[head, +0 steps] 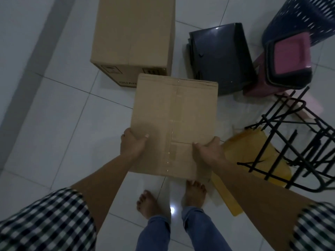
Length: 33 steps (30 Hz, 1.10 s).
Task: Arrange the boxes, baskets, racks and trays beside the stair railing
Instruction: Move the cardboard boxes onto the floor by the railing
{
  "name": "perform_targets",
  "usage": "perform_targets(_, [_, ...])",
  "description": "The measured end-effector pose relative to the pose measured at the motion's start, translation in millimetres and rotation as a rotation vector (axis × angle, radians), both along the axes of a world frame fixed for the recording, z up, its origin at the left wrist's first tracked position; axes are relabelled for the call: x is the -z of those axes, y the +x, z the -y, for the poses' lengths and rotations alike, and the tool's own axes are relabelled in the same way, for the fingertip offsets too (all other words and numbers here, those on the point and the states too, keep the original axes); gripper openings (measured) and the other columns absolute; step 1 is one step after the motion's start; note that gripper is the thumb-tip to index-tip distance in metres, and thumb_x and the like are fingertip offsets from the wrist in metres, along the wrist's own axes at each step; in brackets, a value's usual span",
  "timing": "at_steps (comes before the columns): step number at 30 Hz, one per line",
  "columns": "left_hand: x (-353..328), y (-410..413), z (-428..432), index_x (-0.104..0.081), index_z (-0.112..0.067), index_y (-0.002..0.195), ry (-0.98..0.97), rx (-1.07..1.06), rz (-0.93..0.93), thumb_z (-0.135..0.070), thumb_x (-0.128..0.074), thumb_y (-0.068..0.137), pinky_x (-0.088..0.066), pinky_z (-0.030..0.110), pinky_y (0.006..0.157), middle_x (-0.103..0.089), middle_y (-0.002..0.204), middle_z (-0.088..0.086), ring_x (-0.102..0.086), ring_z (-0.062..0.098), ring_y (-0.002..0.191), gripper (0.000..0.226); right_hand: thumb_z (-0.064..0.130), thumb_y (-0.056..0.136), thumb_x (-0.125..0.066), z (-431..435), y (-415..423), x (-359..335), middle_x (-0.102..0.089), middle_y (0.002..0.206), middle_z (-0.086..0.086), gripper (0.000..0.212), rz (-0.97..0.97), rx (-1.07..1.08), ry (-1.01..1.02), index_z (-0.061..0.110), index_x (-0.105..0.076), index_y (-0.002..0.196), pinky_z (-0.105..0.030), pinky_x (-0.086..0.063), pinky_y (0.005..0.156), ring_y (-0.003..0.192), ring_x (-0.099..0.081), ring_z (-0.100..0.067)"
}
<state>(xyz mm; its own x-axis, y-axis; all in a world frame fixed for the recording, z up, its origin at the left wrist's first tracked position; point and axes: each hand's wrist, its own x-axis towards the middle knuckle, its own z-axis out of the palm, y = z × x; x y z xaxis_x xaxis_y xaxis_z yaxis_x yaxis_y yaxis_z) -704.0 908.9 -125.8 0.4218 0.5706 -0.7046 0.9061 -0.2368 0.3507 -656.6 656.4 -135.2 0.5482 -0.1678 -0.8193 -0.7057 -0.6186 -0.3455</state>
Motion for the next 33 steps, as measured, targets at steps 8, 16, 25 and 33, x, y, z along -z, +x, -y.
perform_targets(8, [-129.2,-20.5,2.7,-0.024,-0.018,0.144,-0.09,0.018,0.097,-0.037,-0.067,0.089,-0.045,0.04,0.097,-0.051,0.135,0.007,-0.054,0.029,0.117,0.072,0.038,0.089,-0.071,17.7,-22.7,-114.5,-0.055,0.12,0.0,0.059,0.085,0.066,0.122,0.013,-0.042,0.133,-0.031,-0.044,0.089,0.103,-0.052,-0.019])
perform_targets(16, [-287.1,-45.3,17.4,-0.025,-0.016,0.143,-0.074,0.141,0.248,-0.041,-0.065,0.088,-0.043,0.04,0.102,-0.05,0.13,0.0,-0.054,0.025,0.116,0.073,0.042,0.084,-0.074,35.9,-70.4,-269.2,-0.056,0.119,0.005,0.065,0.239,0.178,0.173,0.017,-0.044,0.136,-0.036,-0.046,0.099,0.112,-0.056,-0.019])
perform_targets(25, [-398.8,-83.3,67.0,-0.034,-0.035,0.13,-0.159,0.175,0.471,-0.062,-0.071,0.068,-0.048,0.044,0.099,-0.057,0.118,-0.011,-0.059,0.02,0.109,0.077,0.047,0.083,-0.075,71.0,-153.0,-398.1,-0.054,0.138,-0.002,0.074,0.425,0.443,0.094,0.022,-0.038,0.142,-0.038,-0.044,0.098,0.122,-0.054,-0.028])
perform_targets(33, [-474.3,-90.9,162.0,-0.035,-0.017,0.138,-0.19,0.577,0.601,-0.061,-0.068,0.072,-0.045,0.048,0.101,-0.057,0.132,0.001,-0.056,0.027,0.118,0.086,0.053,0.081,-0.073,136.5,-257.3,-464.5,-0.059,0.133,-0.001,0.068,0.583,0.772,0.005,0.025,-0.041,0.135,-0.04,-0.047,0.098,0.118,-0.057,-0.03])
